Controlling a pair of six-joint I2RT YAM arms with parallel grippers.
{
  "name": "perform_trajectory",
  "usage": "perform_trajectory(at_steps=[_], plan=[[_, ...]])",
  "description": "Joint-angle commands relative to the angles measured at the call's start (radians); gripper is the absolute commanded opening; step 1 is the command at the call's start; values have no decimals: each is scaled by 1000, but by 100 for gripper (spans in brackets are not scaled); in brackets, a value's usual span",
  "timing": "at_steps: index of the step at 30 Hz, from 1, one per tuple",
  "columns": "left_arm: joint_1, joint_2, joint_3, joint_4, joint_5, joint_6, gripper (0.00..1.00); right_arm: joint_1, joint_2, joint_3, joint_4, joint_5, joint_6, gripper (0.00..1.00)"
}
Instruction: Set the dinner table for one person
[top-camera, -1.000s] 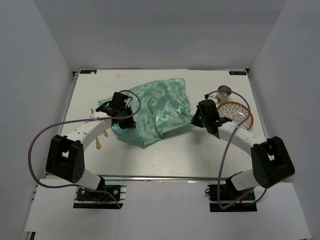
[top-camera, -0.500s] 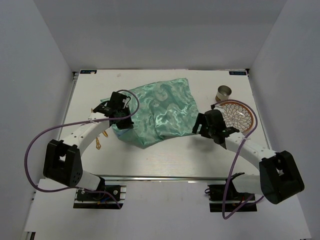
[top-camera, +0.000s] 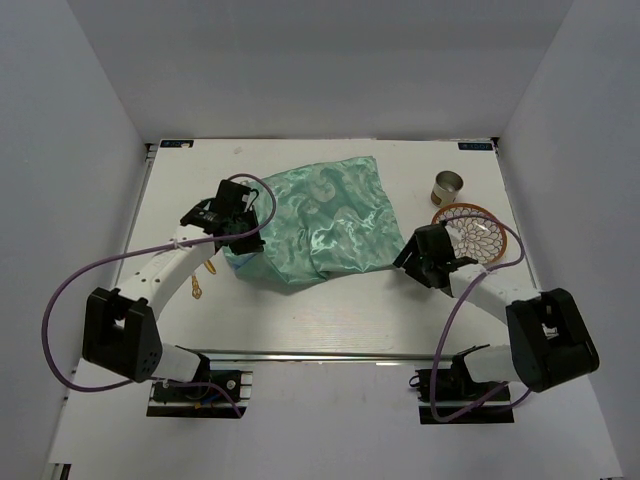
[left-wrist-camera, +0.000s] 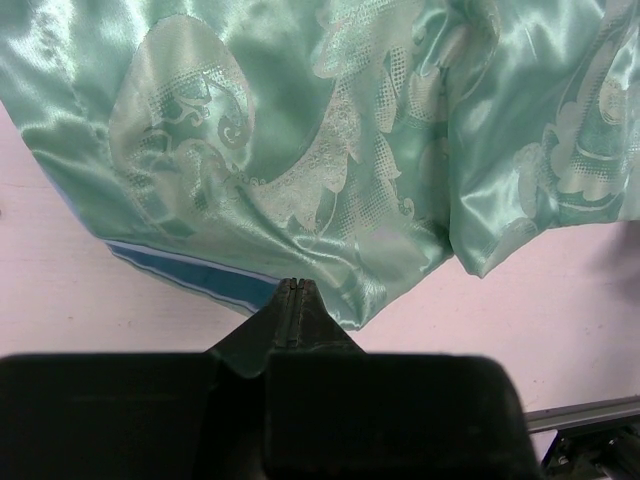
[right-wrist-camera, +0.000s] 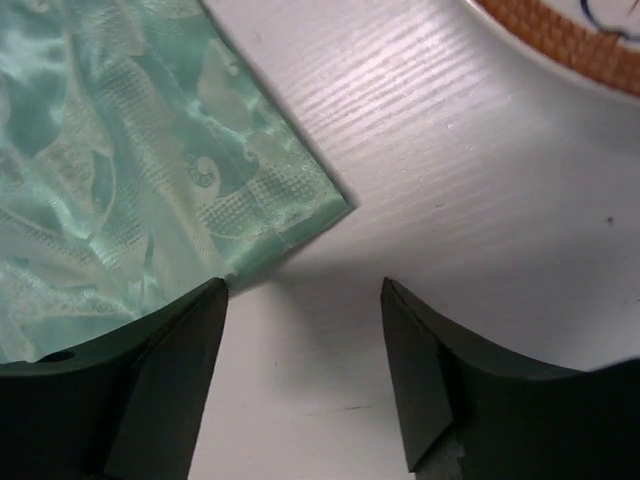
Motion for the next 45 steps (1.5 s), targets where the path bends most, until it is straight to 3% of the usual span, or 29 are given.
perform_trajectory(at_steps=[1, 11, 14, 16, 17, 21, 27, 30, 32, 37, 39, 41, 43, 45], plan=[[6, -55, -11, 18, 22, -2, 0, -3, 64, 33, 28, 5, 162, 67], [6, -86, -16, 16, 35, -3, 0, -6, 167, 42, 33, 35, 294, 52], [6, -93, -11, 10, 33, -3, 0, -3, 176, 46, 16, 83, 322, 35], [15, -104, -3, 3, 33, -2, 0, -4, 178, 51, 7, 118, 328, 18], [15, -109, -3, 4, 29, -2, 0, -7, 181, 56, -8, 134, 328, 0], [15, -138, 6, 1, 9, -7, 0, 3, 118, 91, -39, 163, 241, 0], [15, -231, 144, -85, -160, -6, 0, 28, -341, 132, -122, 94, -1, 0], [15, -296, 265, -128, -230, -17, 0, 31, -416, 246, -240, 23, -82, 0], [15, -322, 379, -146, -225, -17, 0, 34, -459, 435, -367, -48, -134, 0], [15, -366, 526, -151, -159, -17, 0, 31, -546, 562, -484, -26, -187, 0], [15, -343, 474, -180, -73, -40, 2, 32, -514, 515, -490, -58, -203, 0], [4, -354, 424, -169, -8, -74, 13, 26, -508, 440, -457, -105, -192, 0], [4, -409, 203, -90, 143, -155, 22, 32, -548, 300, -411, -130, -171, 0], [4, -454, -13, -5, 196, -201, 28, 31, -601, 210, -362, -142, -149, 0]])
